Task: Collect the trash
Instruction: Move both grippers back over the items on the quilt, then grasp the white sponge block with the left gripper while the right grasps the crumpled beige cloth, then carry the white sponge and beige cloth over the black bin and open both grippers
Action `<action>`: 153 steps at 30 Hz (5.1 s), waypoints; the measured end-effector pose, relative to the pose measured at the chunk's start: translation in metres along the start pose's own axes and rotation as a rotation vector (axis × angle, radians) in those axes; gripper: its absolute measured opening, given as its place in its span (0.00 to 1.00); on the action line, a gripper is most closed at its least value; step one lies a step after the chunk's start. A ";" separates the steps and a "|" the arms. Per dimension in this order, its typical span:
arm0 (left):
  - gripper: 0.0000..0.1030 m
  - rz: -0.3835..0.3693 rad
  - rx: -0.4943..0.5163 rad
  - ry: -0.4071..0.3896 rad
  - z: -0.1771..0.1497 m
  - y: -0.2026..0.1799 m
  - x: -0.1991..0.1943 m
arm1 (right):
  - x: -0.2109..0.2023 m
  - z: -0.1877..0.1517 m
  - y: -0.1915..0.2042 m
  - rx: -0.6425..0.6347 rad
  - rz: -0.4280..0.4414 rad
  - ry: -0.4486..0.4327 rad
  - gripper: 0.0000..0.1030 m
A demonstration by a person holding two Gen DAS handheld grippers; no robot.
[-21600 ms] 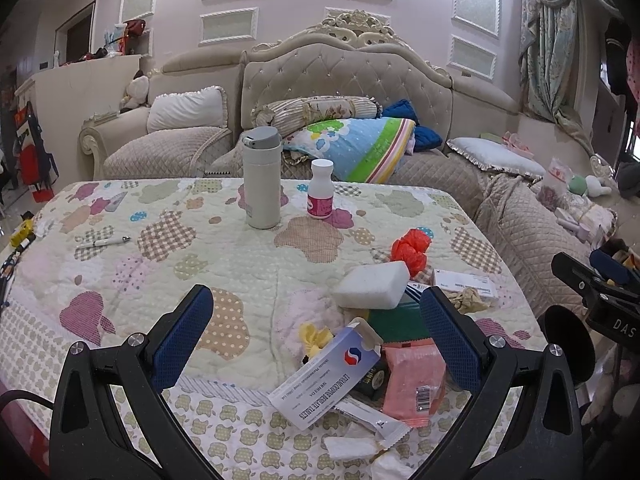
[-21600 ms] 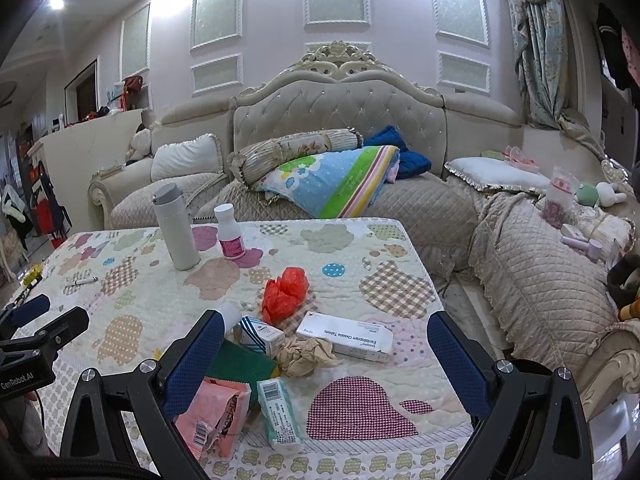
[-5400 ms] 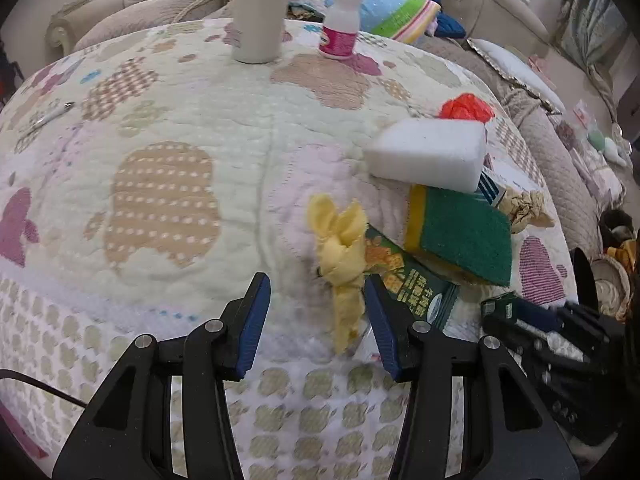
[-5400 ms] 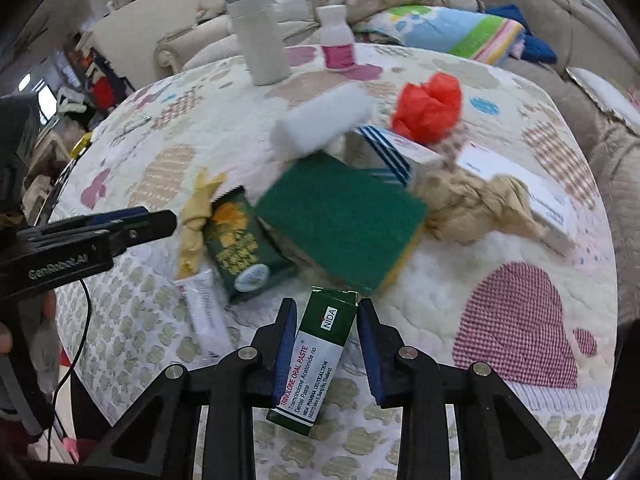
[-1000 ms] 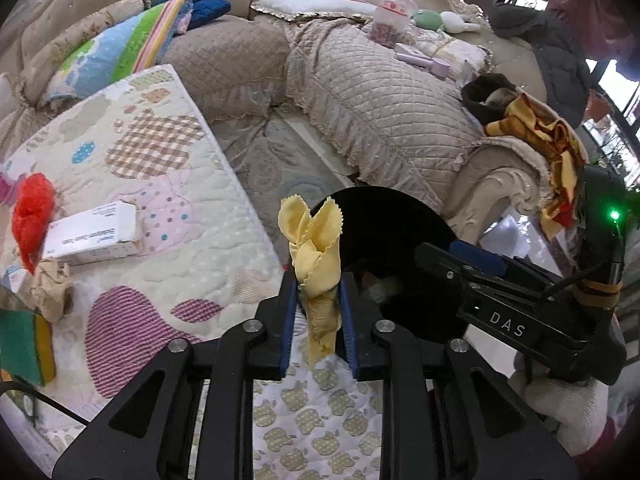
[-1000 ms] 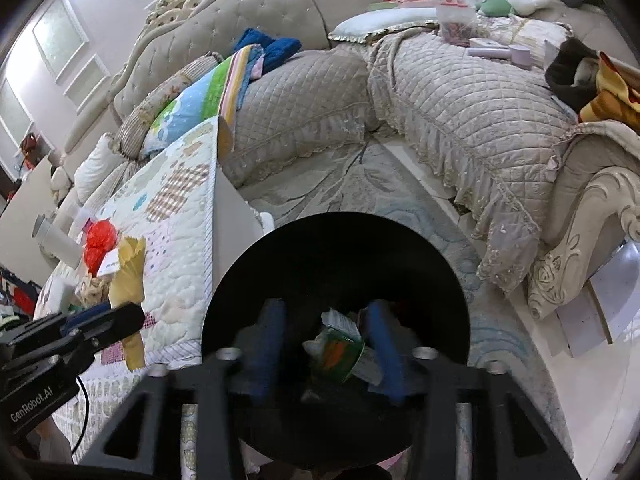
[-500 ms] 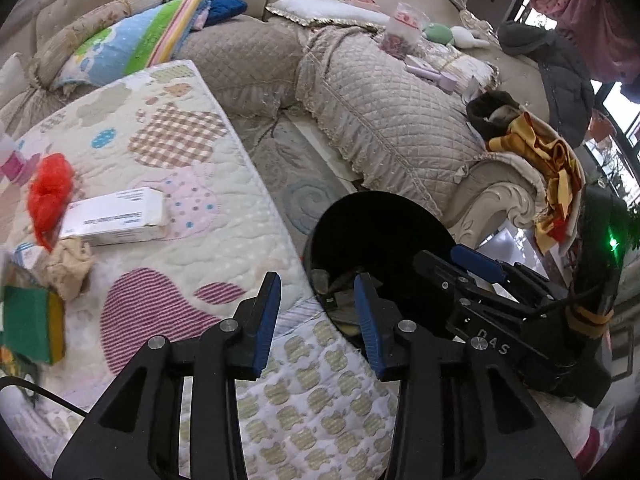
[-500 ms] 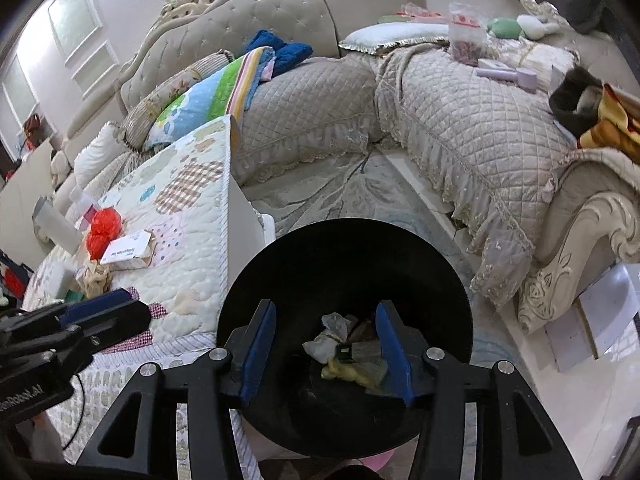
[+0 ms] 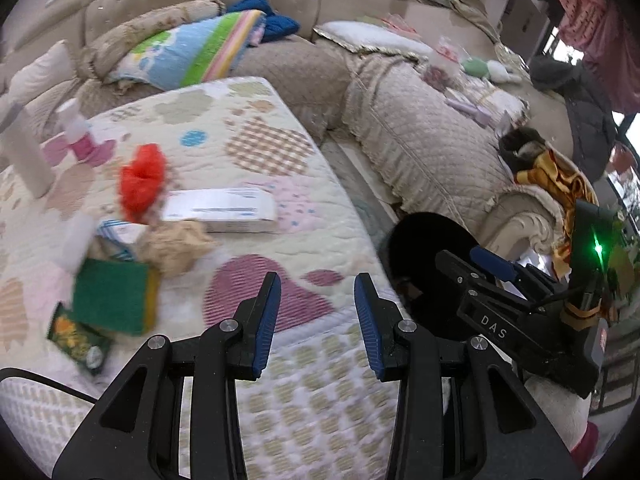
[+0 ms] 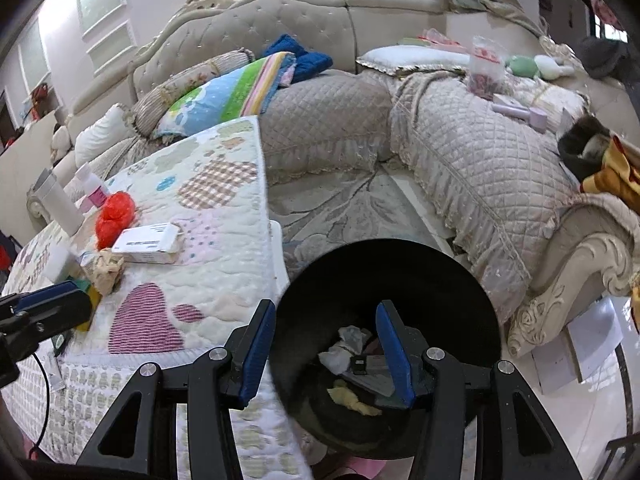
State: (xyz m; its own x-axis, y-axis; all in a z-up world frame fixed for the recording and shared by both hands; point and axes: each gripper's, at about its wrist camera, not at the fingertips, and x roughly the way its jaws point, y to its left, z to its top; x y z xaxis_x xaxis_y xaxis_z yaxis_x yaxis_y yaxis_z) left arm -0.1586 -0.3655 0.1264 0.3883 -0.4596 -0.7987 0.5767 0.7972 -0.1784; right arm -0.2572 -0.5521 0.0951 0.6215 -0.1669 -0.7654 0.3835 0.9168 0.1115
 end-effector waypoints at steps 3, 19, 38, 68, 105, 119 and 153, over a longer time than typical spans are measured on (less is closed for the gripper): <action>0.35 0.026 -0.031 -0.029 -0.002 0.024 -0.018 | -0.001 0.003 0.017 -0.026 0.019 -0.008 0.49; 0.35 0.209 -0.160 -0.078 -0.031 0.153 -0.080 | 0.008 0.011 0.113 -0.163 0.117 0.025 0.59; 0.35 0.250 -0.358 0.009 -0.073 0.254 -0.071 | 0.053 -0.002 0.209 -0.240 0.341 0.166 0.59; 0.44 0.124 -0.208 -0.005 0.009 0.221 0.027 | 0.123 0.023 0.213 -0.150 0.383 0.210 0.48; 0.24 -0.007 0.005 -0.122 0.005 0.070 -0.051 | 0.012 0.005 0.118 -0.171 0.335 0.032 0.27; 0.24 -0.065 0.118 -0.073 0.017 -0.027 -0.010 | -0.002 -0.004 0.006 -0.031 0.179 0.017 0.27; 0.25 -0.225 0.176 0.041 0.026 -0.115 0.064 | 0.014 -0.025 -0.089 0.130 0.075 0.076 0.27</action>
State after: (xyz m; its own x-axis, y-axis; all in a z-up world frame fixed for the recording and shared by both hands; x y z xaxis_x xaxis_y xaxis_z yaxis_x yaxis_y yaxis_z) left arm -0.1819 -0.4968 0.1110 0.2090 -0.5981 -0.7737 0.7622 0.5953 -0.2543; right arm -0.2999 -0.6267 0.0584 0.6003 -0.0672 -0.7969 0.4261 0.8701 0.2476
